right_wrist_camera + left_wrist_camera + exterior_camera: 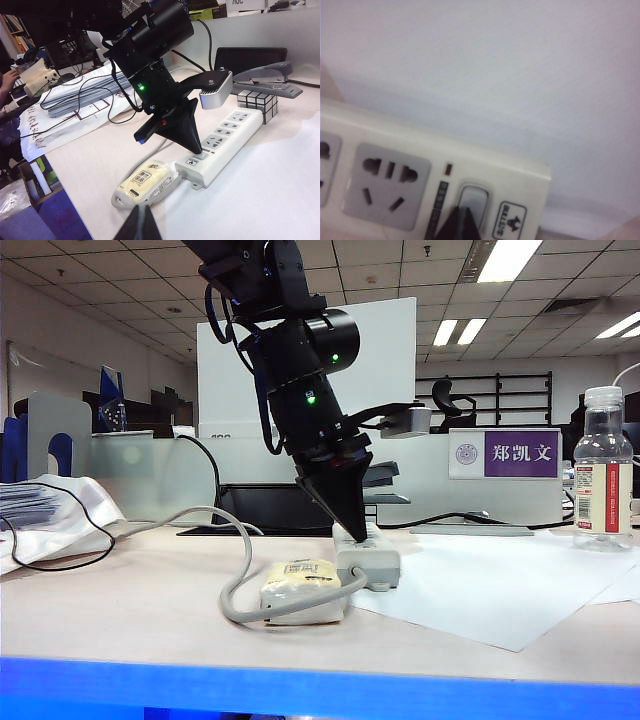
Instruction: Press the button on the power strip.
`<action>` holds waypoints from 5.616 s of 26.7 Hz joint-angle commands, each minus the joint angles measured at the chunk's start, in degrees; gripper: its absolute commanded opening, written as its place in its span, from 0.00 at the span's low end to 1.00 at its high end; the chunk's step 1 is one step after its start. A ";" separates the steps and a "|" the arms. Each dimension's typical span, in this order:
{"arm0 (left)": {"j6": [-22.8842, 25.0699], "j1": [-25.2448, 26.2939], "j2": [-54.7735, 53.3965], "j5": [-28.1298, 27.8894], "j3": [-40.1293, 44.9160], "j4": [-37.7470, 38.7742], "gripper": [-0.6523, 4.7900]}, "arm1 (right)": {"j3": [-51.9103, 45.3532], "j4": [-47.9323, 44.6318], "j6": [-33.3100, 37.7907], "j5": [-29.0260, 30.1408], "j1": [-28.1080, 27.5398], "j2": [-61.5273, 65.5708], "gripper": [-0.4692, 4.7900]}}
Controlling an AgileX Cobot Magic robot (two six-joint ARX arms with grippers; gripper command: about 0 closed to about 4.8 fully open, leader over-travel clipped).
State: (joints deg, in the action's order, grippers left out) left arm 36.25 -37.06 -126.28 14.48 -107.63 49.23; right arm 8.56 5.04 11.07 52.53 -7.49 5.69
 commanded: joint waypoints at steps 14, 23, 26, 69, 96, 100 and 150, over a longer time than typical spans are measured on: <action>-0.52 -0.79 -3.34 0.83 1.62 1.22 0.11 | 0.11 -0.57 -0.17 0.24 0.07 0.04 0.10; -0.92 -0.72 -2.10 0.85 1.09 1.16 0.11 | 0.09 -0.52 -0.17 0.33 0.07 0.04 0.10; -0.90 -0.74 0.72 1.18 0.63 0.35 0.11 | 0.09 -0.52 -0.17 0.31 0.07 0.04 0.10; -14.91 9.22 68.72 8.72 47.47 -8.61 0.11 | 0.17 -8.74 8.52 0.20 0.09 0.00 0.10; -51.17 9.18 126.16 -2.95 103.78 -41.75 0.11 | 0.09 -7.89 11.96 4.31 0.11 -0.77 0.10; -48.52 9.18 126.16 -2.91 105.61 -42.73 0.11 | 0.07 -7.87 11.87 5.46 0.09 -0.79 0.10; -30.67 29.66 126.16 -15.93 107.10 -46.36 0.11 | -7.89 -8.74 -0.04 -63.14 25.38 -0.72 0.10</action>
State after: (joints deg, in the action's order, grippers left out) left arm 5.74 -8.12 -0.19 -1.61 -0.47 3.66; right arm 0.60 -2.70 12.82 -9.39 17.93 4.97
